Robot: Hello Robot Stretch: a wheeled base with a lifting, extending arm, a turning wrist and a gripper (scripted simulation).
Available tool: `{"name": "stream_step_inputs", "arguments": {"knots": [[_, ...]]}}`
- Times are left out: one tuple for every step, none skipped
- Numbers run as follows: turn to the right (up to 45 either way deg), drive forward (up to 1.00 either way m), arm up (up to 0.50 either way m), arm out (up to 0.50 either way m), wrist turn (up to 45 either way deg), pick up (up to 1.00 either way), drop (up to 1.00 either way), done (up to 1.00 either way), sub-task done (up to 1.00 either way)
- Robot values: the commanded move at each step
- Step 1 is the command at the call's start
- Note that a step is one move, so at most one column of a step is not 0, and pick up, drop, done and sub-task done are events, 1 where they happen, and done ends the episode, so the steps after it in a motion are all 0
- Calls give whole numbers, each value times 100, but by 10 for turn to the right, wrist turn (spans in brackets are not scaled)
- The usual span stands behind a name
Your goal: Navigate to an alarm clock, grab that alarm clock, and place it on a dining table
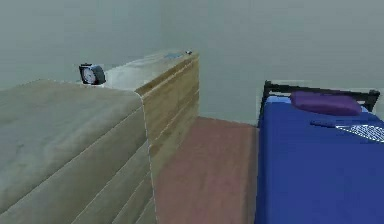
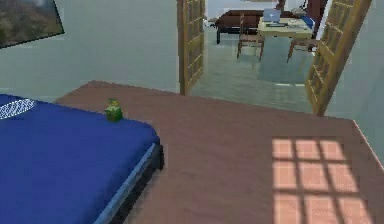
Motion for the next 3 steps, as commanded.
{"name": "stream_step_inputs", "arguments": {"knots": [[0,95,0,0,0,0,0,0,0],[-270,0,0,0,0,0,0,0,0],[0,25,0,0,0,0,0,0,0]]}}
